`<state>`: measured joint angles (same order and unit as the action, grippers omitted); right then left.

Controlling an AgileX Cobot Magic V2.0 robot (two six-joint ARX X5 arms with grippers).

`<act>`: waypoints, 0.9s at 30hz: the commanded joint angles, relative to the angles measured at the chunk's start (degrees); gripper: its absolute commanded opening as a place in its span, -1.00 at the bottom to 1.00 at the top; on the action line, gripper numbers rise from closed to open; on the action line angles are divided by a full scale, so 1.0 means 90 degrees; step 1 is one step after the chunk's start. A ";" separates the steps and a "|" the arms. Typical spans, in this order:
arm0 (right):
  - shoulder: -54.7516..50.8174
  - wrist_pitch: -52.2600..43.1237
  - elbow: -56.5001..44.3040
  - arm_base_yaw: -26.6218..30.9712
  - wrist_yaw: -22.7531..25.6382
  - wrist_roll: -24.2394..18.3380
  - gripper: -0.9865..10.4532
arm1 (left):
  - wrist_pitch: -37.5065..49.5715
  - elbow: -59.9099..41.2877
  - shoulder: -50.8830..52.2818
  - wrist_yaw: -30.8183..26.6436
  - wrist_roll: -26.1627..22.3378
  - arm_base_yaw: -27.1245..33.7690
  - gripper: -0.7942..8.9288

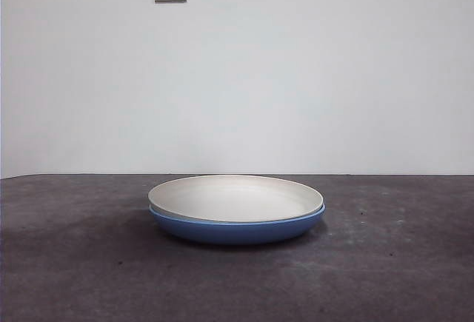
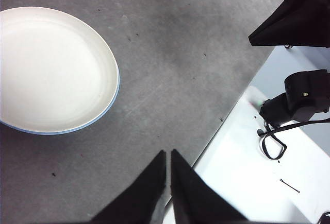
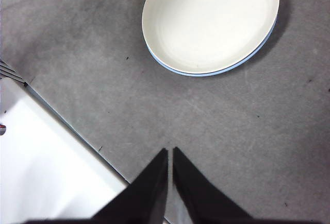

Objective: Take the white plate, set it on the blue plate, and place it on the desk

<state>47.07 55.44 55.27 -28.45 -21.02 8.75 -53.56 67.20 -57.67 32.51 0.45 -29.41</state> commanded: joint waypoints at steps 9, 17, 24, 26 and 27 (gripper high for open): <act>0.0041 -0.0044 0.0112 -0.0039 0.0002 -0.0097 -0.81 | 0.2725 -0.0367 0.1156 -0.0330 -0.0699 0.1171 -0.81; 0.0041 -0.0044 0.0112 -0.0039 0.0002 -0.0097 -0.81 | 0.6220 -0.2674 0.2970 -0.1685 -0.0714 0.2545 -0.81; 0.0041 -0.0044 0.0112 -0.0039 0.0002 -0.0097 -0.81 | 0.6596 -0.4486 0.4374 -0.2990 -0.0678 0.3021 -0.81; 0.0041 -0.0044 0.0112 -0.0039 0.0002 -0.0097 -0.81 | 0.6596 -0.4879 0.4643 -0.3075 -0.0656 0.3109 -0.81; 0.0041 -0.0044 0.0112 -0.0039 0.0002 -0.0097 -0.81 | 0.6596 -0.5141 0.4816 -0.3121 -0.0622 0.3162 -0.81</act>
<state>47.07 55.44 55.27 -28.45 -21.02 8.73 5.37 22.20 -15.14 4.75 -5.23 -1.23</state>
